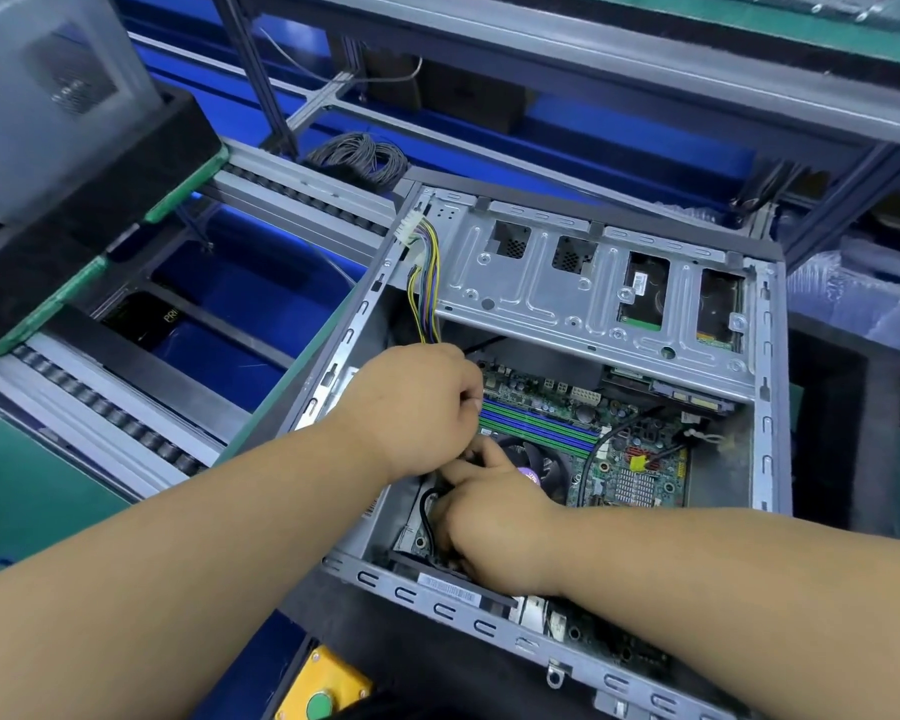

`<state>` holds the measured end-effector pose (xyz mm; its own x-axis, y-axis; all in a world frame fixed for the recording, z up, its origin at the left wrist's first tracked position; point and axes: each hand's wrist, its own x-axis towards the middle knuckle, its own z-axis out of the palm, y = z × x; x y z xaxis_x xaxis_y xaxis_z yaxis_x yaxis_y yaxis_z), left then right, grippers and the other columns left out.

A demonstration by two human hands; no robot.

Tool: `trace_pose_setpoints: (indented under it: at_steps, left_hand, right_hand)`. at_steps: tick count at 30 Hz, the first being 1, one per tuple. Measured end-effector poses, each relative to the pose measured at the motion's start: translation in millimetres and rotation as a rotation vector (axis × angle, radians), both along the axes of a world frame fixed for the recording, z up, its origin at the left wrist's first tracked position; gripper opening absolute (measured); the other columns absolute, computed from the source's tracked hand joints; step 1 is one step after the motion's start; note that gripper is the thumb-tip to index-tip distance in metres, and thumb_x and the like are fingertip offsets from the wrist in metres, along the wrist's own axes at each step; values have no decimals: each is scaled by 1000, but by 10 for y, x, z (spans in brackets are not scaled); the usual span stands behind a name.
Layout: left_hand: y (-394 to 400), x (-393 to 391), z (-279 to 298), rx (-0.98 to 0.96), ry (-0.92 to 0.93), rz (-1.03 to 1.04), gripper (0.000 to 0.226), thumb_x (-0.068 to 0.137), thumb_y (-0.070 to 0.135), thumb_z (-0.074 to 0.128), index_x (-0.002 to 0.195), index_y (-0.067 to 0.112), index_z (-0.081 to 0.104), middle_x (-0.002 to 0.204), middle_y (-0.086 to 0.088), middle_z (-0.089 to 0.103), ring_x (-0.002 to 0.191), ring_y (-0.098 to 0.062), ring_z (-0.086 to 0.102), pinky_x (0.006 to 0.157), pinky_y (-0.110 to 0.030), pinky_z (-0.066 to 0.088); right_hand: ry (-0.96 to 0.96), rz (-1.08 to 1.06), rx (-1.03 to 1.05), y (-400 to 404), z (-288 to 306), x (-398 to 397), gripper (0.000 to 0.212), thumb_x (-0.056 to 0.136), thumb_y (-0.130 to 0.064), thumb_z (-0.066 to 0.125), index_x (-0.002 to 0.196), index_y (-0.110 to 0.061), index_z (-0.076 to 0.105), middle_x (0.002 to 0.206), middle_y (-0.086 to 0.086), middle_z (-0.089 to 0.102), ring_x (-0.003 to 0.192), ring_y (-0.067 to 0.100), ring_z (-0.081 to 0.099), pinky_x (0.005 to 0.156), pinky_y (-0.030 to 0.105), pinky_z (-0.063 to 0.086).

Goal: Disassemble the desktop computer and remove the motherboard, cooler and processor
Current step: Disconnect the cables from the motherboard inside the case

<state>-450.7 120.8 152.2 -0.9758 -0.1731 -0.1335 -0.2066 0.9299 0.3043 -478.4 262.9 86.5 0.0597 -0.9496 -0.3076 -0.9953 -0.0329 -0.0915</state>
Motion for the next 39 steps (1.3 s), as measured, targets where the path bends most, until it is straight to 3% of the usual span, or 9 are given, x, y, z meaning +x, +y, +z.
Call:
trace_pose_setpoints:
  at_steps: [4,10,15,19,24,28,31,34,39]
  left_hand:
    - [7,1,3,6,-3,0,16,90,32,51,91,30,67,94,10,57,87,-14,56,70,-28,41]
    - [4,1,18,-11,-15,2,17,91,32,50,93,29,67,96,9,58,88,-14,56,69,-28,40]
    - [6,-2,28,-15,-22,-2,17,92,32,50,93,29,67,98,9,59,90,-15,56,71,-29,43]
    - [11,9,22,-20,-11,-1,17,90,32,50,93,29,67,98,8,59,91,-17,57,74,-31,46]
    - [8,-6,-2,-25,-38,15,17,89,32,50,93,31,66,99,9,59,91,-16,56,70,-27,40]
    - [10,-13,12,-23,-57,6,18,89,31,49,94,31,66,101,9,59,95,-17,56,77,-30,44]
    - [11,-20,26,-14,-53,10,20,92,29,47,96,29,67,102,7,59,97,-19,56,81,-33,46]
    - [10,-23,36,13,-33,20,23,94,25,45,101,27,66,106,8,58,100,-18,56,86,-35,46]
    - [3,-21,27,-1,-21,-9,25,95,26,44,109,29,65,112,8,57,106,-16,55,88,-35,46]
  right_hand:
    - [-11,39,25,-8,20,-32,16,75,-23,58,86,-22,69,82,-9,64,111,15,36,103,47,24]
    - [-101,37,18,2,41,-55,9,73,-19,57,77,-18,65,80,-7,62,101,12,31,98,48,27]
    - [-142,-3,-32,-4,100,-47,16,77,-24,58,85,-24,71,85,-9,65,113,14,36,101,47,22]
    - [-430,-105,-140,56,216,-176,10,82,-31,68,79,-27,76,80,-14,65,102,10,41,97,43,20]
    - [-304,-86,-134,35,234,-170,15,87,-37,61,92,-33,74,94,-16,65,109,11,42,102,44,15]
    - [-442,-91,-109,-18,314,-268,15,88,-33,65,96,-25,75,99,-11,64,106,14,51,103,37,28]
    - [-622,-202,-95,-43,406,-396,14,91,-20,66,99,-14,75,103,0,68,99,19,58,90,30,43]
    - [-605,-273,-75,-9,468,-468,16,92,-18,64,104,-13,73,117,2,58,106,16,53,88,16,35]
    - [-624,-356,-13,139,655,-536,18,87,-18,70,104,-23,73,113,-5,52,107,10,50,96,25,38]
